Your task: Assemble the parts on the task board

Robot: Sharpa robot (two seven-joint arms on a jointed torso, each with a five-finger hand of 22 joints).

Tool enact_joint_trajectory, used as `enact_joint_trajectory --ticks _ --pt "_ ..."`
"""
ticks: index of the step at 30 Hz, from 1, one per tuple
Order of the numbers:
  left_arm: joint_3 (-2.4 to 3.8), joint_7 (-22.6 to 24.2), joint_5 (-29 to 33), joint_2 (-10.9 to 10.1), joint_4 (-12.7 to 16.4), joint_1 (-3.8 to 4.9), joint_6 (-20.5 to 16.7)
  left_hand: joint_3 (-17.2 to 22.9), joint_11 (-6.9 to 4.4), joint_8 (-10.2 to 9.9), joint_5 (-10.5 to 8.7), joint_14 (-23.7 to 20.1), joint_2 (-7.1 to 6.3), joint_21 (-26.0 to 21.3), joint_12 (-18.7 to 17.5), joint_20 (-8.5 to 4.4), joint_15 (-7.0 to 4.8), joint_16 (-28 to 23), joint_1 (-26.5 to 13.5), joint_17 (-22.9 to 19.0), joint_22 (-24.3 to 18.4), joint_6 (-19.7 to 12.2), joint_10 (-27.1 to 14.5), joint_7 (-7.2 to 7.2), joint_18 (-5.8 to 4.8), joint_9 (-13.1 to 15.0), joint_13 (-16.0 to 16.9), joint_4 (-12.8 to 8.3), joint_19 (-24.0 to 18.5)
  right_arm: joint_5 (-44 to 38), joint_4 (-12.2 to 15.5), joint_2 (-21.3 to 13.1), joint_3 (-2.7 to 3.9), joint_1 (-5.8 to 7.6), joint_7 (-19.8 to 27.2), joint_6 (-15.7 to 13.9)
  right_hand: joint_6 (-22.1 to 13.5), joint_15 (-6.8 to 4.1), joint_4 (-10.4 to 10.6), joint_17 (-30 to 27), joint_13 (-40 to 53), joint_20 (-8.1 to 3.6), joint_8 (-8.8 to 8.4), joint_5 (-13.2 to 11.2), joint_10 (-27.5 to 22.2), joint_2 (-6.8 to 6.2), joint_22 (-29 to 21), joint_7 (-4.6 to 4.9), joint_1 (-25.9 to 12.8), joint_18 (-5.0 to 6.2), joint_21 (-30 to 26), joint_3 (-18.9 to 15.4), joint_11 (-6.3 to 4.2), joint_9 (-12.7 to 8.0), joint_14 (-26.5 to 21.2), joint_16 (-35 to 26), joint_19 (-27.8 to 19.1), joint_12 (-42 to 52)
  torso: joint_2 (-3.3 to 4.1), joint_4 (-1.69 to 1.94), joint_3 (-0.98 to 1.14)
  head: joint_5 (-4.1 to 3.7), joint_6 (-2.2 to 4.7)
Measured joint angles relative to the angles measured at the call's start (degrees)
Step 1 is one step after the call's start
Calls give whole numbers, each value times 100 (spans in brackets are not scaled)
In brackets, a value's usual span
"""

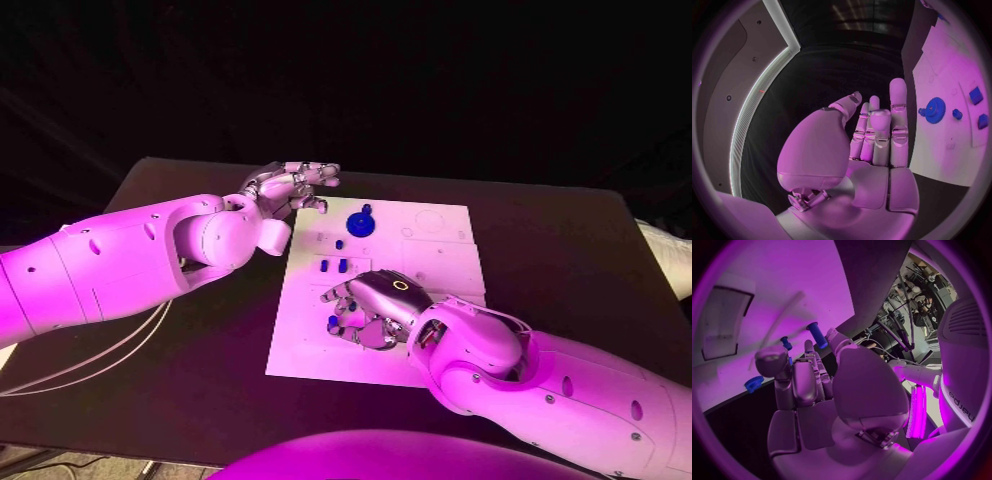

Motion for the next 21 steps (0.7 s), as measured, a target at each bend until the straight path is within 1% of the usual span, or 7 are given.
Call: enact_joint_trajectory --ticks 3,5,9,12,14,17,21 --pt "0 -2 0 -4 -2 0 3 -16 21 0 0 0 0 0 31 0 0 0 0 -9 0 -21 -21 20 0 0 5 -16 0 32 103 -150 19 -4 89 -313 265 0 -12 31 34 -19 76 122 285 91 102 13 91 0 81 12 -20 34 0 0 31 141 -1 -5 0 -20 16" --pt "0 -4 0 -6 -6 0 4 -16 21 0 0 0 0 0 33 0 0 0 0 -9 0 -21 -21 20 0 0 5 -16 0 151 226 -334 67 -5 189 -569 426 0 -47 153 70 -25 121 218 545 141 296 13 141 0 212 78 -49 44 0 81 138 243 -2 -12 -1 -43 30" --pt "-1 -7 -3 -17 -1 0 7 -16 21 0 0 0 0 0 33 0 0 0 0 -9 0 -21 -21 20 0 0 5 -16 0 514 441 -743 170 21 302 -868 662 -55 -29 360 187 -64 186 287 999 138 561 19 138 -1 395 93 -92 65 -9 229 235 441 -10 -24 -7 -104 48" --pt "-1 -9 -6 -37 7 -1 8 -16 21 0 0 0 0 0 33 0 0 0 0 -9 0 -21 -21 20 0 0 5 -16 0 958 650 -1226 235 104 312 -978 755 -134 105 665 462 -121 212 369 1503 1 953 -70 -89 -96 645 -77 -188 65 -3 428 374 824 -19 -49 -13 -158 65" --pt "-1 -11 -8 -50 11 -1 9 -16 21 0 0 0 0 0 33 0 0 0 0 -9 0 -21 -21 20 0 0 5 -16 0 1221 830 -1600 261 151 259 -979 850 -231 278 702 1227 -194 280 561 1855 -42 1234 -148 -397 -187 830 -351 -314 72 -1 471 465 1641 -25 -77 -18 -194 81" --pt "-2 -12 -12 -57 11 -2 10 -16 21 22 0 0 0 0 33 0 0 0 0 -17 -3 -21 -21 20 0 0 4 -16 0 1454 998 -2011 281 182 94 -910 943 -239 495 868 3297 -258 400 786 1847 28 1488 -215 -610 -187 1003 -728 -415 139 -9 599 528 3549 -35 -130 -26 -237 98" --pt "-2 -12 -21 -59 7 -5 16 -16 21 22 0 0 0 0 33 0 0 0 0 -17 -5 -21 -21 20 0 0 4 -16 0 1585 1150 -2372 286 190 -246 -643 967 -251 640 1013 4768 -258 491 787 1603 118 1605 -225 -606 -187 1074 -1063 -393 230 2 703 528 4818 -38 -201 -41 -261 124"
